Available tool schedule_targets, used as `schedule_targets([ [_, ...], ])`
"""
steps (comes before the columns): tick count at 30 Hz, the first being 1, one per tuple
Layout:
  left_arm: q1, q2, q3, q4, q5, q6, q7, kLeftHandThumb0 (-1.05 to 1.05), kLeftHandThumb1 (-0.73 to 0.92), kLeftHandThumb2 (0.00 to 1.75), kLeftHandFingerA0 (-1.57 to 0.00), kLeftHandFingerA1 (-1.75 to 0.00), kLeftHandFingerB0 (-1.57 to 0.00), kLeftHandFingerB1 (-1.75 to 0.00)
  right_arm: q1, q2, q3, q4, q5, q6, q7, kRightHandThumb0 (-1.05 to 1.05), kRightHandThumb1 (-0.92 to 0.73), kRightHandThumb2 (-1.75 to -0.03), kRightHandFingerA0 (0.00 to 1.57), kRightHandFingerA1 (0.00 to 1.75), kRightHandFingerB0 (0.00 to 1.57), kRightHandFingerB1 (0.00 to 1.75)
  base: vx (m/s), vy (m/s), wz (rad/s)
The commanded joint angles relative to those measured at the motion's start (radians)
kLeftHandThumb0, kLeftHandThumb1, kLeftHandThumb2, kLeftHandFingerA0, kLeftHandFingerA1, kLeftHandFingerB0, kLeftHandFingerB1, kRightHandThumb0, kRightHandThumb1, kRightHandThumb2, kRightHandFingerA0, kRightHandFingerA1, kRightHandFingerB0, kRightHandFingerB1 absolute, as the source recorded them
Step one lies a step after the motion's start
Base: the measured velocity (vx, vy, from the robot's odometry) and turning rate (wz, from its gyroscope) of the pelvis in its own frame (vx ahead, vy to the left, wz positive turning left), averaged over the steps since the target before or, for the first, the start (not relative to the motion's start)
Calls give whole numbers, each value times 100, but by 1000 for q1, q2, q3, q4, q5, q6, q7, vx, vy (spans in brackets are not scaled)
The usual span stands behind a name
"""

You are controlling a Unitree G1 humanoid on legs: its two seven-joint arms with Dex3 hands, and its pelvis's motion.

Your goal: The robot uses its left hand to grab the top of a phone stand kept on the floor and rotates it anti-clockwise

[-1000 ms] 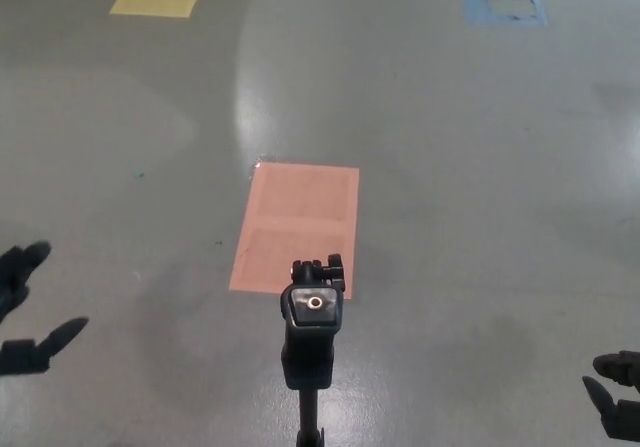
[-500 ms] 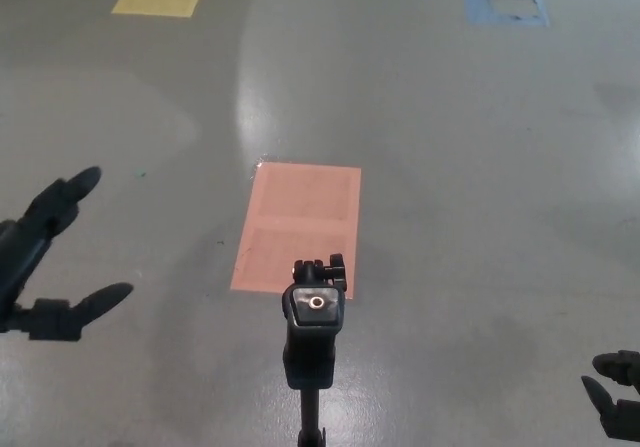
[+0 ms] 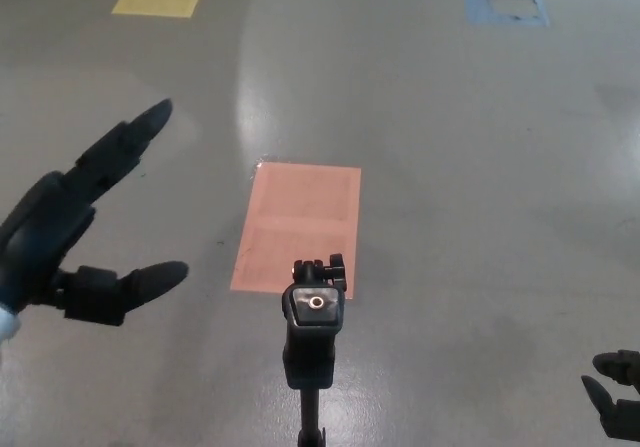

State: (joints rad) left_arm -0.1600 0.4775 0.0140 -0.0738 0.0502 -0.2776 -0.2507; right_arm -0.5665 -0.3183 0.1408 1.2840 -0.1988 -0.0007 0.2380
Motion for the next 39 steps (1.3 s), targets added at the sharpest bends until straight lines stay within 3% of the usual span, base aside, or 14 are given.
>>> schedule_targets([
  [1,24,120,8,-521,-63,-69,-146,-40,41,66,-6,-33,0,-21,-20,-29,-31,7,7,-23,-27,-69,-76,-102,1,30,0,15,0,0,0],
  [2,21,109,4,-518,-57,-86,-139,-27,43,62,-8,-35,-2,-23,-20,-30,-32,7,9,-25,-25,-68,-75,-101,2,30,0,15,0,0,0],
  [3,14,92,-3,-521,-48,-109,-127,-15,58,99,0,-50,-3,-51,-19,-31,-33,6,10,-26,-22,-69,-74,-101,7,31,0,15,0,0,0],
  [4,11,85,-5,-525,-42,-119,-121,-15,58,99,0,-50,-3,-51,-19,-31,-34,6,11,-26,-22,-69,-74,-101,7,31,0,15,0,0,0],
  [5,11,77,-4,-538,-35,-123,-113,-13,54,57,-9,-28,-9,-35,-18,-32,-34,6,12,-27,-21,-69,-74,-101,6,31,0,15,0,0,0],
  [14,31,24,24,-622,6,-158,-63,2,64,64,-12,-32,-33,-40,-16,-34,-33,8,4,-22,-16,-76,-78,-105,3,29,1,12,0,0,0],
  [15,33,23,25,-627,5,-154,-64,2,64,64,-12,-32,-33,-40,-16,-33,-33,9,4,-21,-16,-76,-78,-105,3,29,1,12,0,0,0],
  [16,36,23,27,-640,7,-143,-65,2,44,96,-3,-47,-24,-54,-16,-34,-33,7,3,-18,-14,-76,-80,-107,1,28,0,12,0,0,0],
  [29,74,15,-11,-707,30,-98,-99,-4,44,96,-7,-49,-20,-53,-14,-35,-14,10,-25,-15,-28,-73,-79,-105,1,23,0,13,0,0,0],
  [31,73,15,-34,-688,28,-107,-110,-7,41,90,-5,-47,-19,-52,-15,-35,-10,9,-31,-14,-32,-77,-78,-102,5,27,4,11,0,0,0],
  [32,73,16,-43,-679,30,-111,-114,-10,60,57,-18,-34,-27,-36,-14,-35,-13,9,-29,-14,-31,-74,-76,-102,4,27,3,13,0,0,0],
  [33,69,15,-62,-653,40,-128,-121,-17,55,60,-17,-36,-17,-35,-11,-36,-14,7,-27,-20,-26,-74,-78,-104,3,33,1,12,0,0,0],
  [36,63,13,-91,-609,66,-151,-127,-18,54,59,-17,-36,-16,-34,-6,-38,-16,4,-26,-38,-17,-74,-78,-104,3,35,1,12,0,0,0],
  [39,56,8,-118,-559,88,-168,-128,-17,52,57,-15,-34,-15,-33,-6,-34,-34,8,-11,-36,-13,-75,-78,-104,3,25,2,12,0,0,0],
])
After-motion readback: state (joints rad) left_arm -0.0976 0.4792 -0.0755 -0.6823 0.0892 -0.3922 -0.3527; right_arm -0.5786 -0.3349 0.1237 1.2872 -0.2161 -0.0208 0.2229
